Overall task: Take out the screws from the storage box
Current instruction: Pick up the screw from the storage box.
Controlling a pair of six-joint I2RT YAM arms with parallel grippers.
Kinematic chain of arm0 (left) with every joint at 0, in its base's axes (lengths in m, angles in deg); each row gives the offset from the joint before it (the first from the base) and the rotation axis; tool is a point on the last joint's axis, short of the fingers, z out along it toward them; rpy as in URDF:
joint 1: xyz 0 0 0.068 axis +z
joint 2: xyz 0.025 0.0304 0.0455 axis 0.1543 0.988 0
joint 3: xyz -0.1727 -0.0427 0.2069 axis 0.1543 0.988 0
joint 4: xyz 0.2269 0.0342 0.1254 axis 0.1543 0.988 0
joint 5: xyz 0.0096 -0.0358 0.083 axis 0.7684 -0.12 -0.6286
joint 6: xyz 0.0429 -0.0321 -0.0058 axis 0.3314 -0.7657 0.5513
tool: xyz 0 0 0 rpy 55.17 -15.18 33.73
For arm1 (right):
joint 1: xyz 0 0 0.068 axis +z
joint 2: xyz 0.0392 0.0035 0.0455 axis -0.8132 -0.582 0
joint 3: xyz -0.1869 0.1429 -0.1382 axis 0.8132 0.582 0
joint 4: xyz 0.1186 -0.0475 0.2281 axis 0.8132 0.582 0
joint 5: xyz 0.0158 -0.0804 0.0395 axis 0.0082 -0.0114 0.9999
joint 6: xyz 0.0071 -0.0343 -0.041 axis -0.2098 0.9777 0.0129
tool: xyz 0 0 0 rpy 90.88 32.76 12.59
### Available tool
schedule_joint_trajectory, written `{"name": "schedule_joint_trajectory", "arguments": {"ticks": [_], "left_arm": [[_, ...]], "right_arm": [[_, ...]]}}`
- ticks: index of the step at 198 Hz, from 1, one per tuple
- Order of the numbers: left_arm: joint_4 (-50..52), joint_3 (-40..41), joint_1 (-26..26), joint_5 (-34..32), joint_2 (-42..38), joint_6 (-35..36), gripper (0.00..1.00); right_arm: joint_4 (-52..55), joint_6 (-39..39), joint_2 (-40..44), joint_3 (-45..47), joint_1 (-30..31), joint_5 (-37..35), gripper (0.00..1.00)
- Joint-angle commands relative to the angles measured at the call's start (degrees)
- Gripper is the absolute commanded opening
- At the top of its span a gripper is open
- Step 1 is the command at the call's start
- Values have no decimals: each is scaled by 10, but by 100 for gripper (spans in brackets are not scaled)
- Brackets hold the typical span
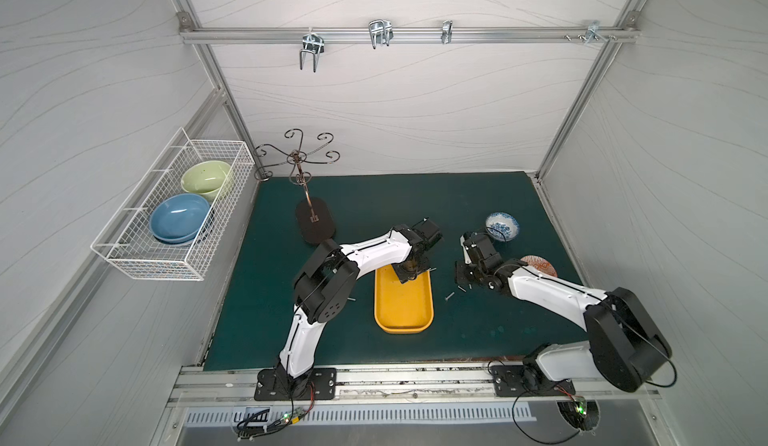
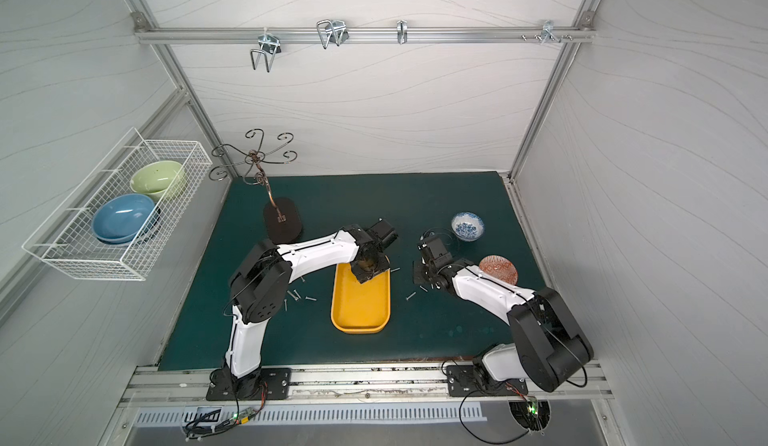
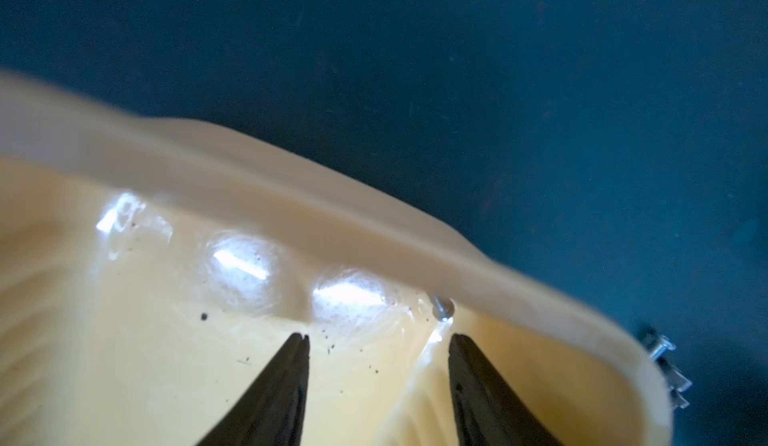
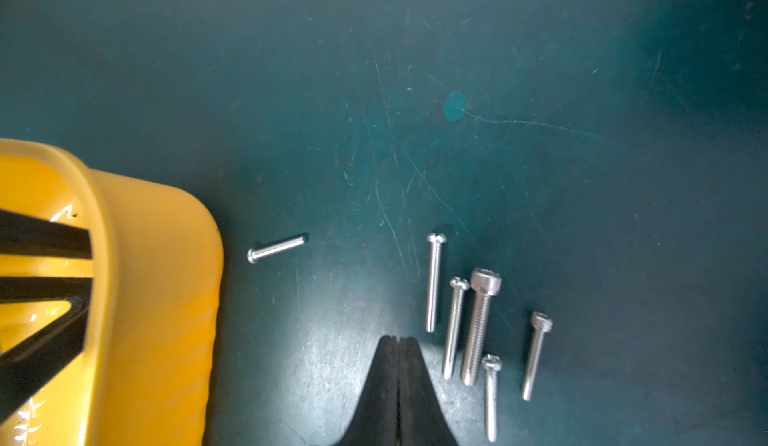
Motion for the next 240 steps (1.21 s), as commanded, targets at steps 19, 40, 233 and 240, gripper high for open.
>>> {"name": "schedule_joint_trajectory", "arguments": {"ticks": [19,40,233,240], "left_arm": [[45,-60,7,-19,49,-12,58],[64,-74,7,-24,69,-18,58],[101,-83,11,-28,107,8,0],[101,-90,12,-29,100,23,0]], "right_arm": [[-6,5,9,5,-3,8,6],[-6,6,6,4,-3,13,6],[-13,10,7,4,-2,27,5],[-16,12,14,8,-2,28,6]]}}
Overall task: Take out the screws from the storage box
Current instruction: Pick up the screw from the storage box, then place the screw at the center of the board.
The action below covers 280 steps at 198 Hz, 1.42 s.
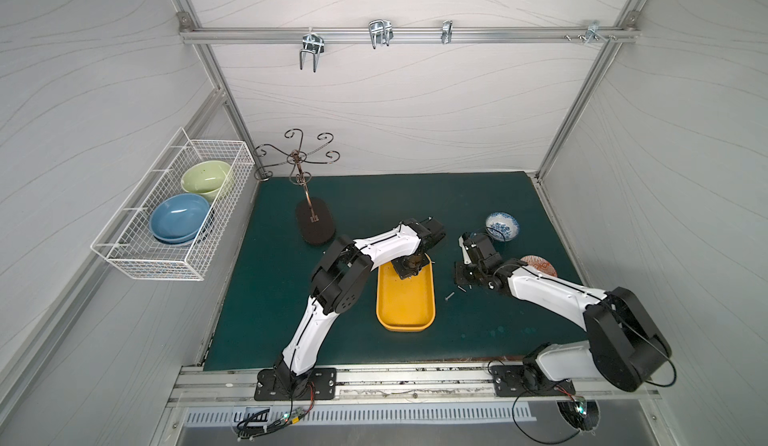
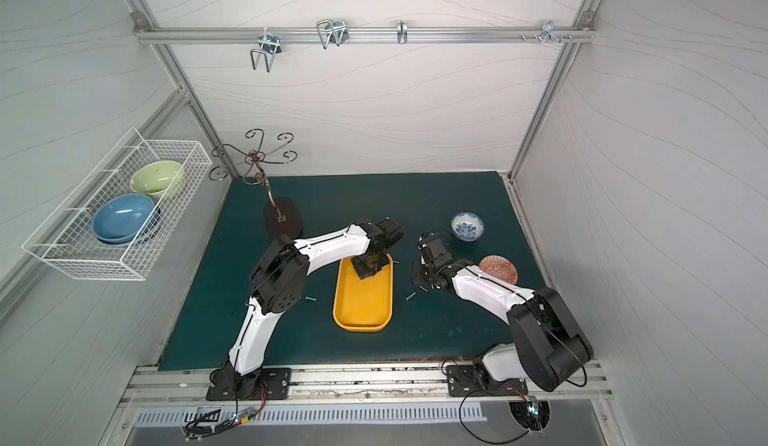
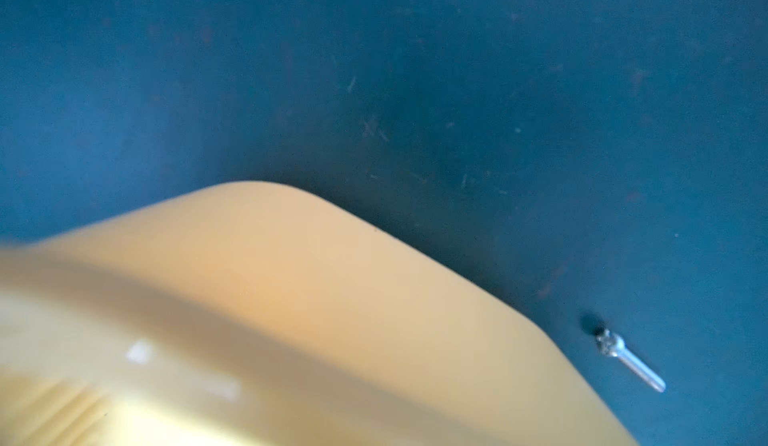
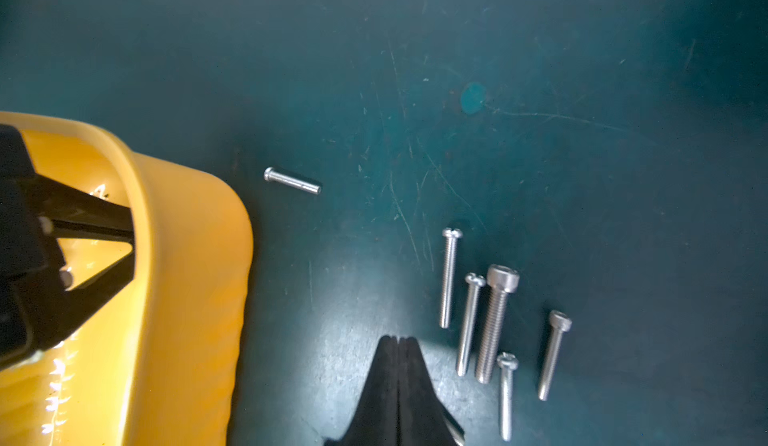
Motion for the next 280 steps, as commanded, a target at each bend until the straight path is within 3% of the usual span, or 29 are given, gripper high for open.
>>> {"name": "schedule_joint_trajectory", "arguments": {"ticks": [1,33,67,134,209,280], "left_arm": [[-5,7,5,6,16,34,0],[20,-1,5,-46,-70,79,0],[-31,56,5,-35,-163,127,0],[-18,165,13,-80,-314,123,0],[-59,379,122,-77,-499,115,0],[-138,507,208,-33,-531,143,0]], "right_arm": [[-16,12,17,7,-2,8,6],[-22,15,69,17,6,14,11],[-22,23,111,17,32,1,12],[-21,31,135,18,70,-27,13],[-24,39,139,14,104,-43,14],[-31,41,206,38,166,-54,16]]}}
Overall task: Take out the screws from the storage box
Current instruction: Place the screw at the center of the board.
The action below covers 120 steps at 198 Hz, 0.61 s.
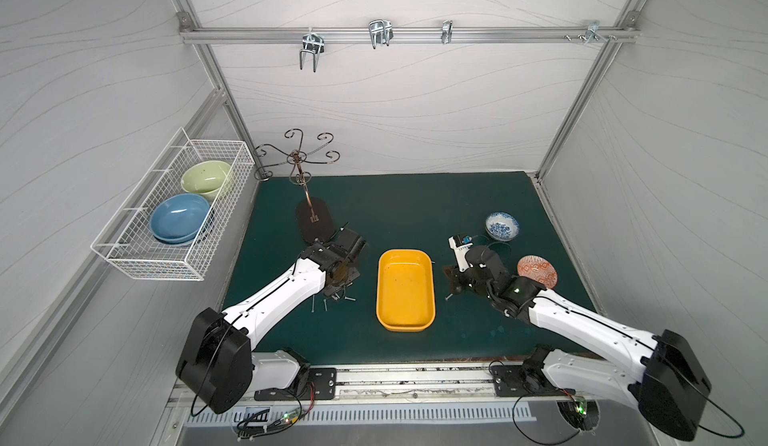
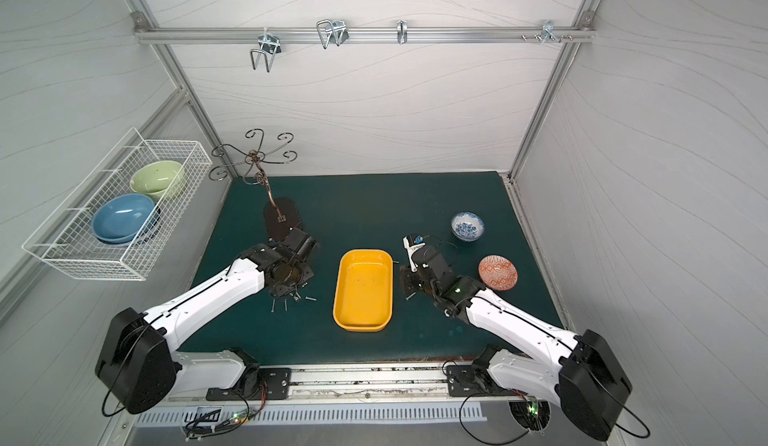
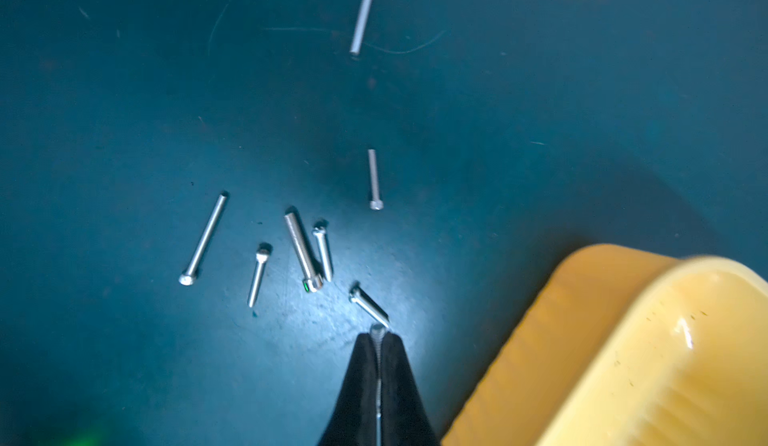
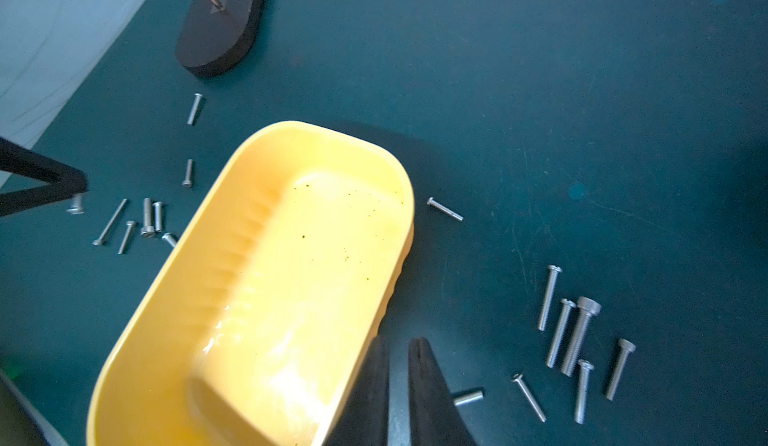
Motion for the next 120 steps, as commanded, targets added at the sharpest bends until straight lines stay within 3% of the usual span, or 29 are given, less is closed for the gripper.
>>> {"name": "schedule_joint_trajectory", "arguments": {"ticks": [1,82,120], "left_arm": [[-47,25,32,22,-6,17,0],[-99,45,80,20,55,38,0],[-136,49,100,49,104,49,0]], "right_arm": [[-9,7,21,5,25,-11,16],[-14,19,9,6,55,-30,16],[-15,20,3,6,60,-28,16]]}}
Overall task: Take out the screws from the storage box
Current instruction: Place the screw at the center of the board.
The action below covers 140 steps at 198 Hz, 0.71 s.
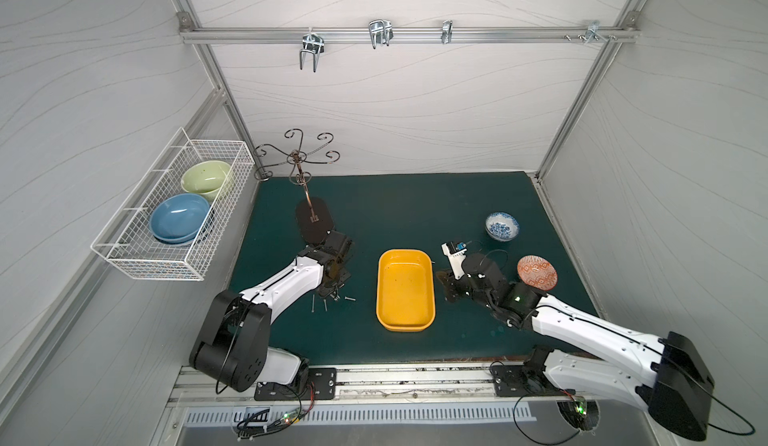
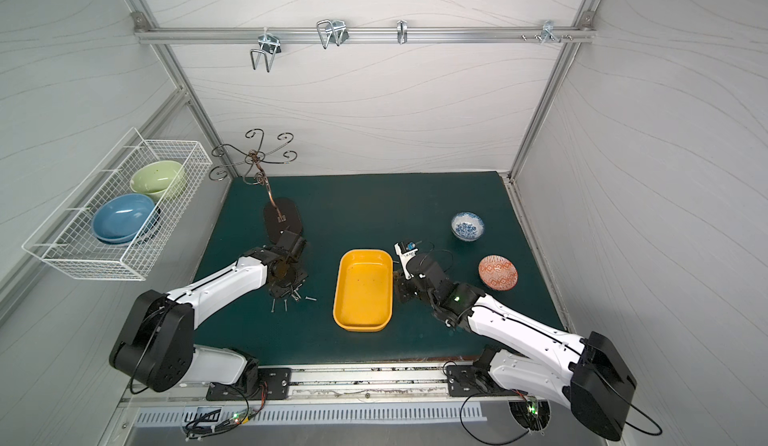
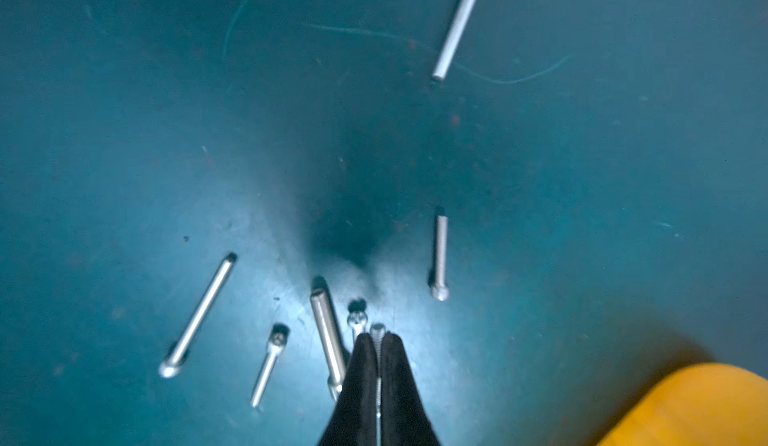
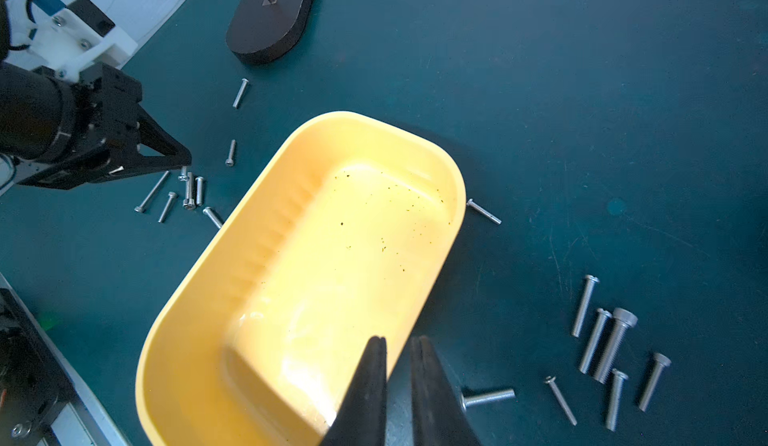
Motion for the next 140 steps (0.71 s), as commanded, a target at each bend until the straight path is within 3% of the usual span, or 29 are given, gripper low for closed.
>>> {"name": "schedule_joint_trajectory", "arguments": {"ticks": [1,44,87,106,140], "left_arm": [[-29,-7,11,16,29,16,0],[-44,-25,14,27,81,23,0],[-33,-27,14,21,82,13,0],[-21,-21,14,11,77,-2,0],[-5,-9,14,4,50,-14,0]], "right_arm": [[-11,9,-4,5,8,-7,16],[-45,11,-6,16,11,0,18],[-88,32,-20,23,11,22,19],[-105,40,-20,30,11,25,29],[-114,47,-5,40,11,35,35]]}}
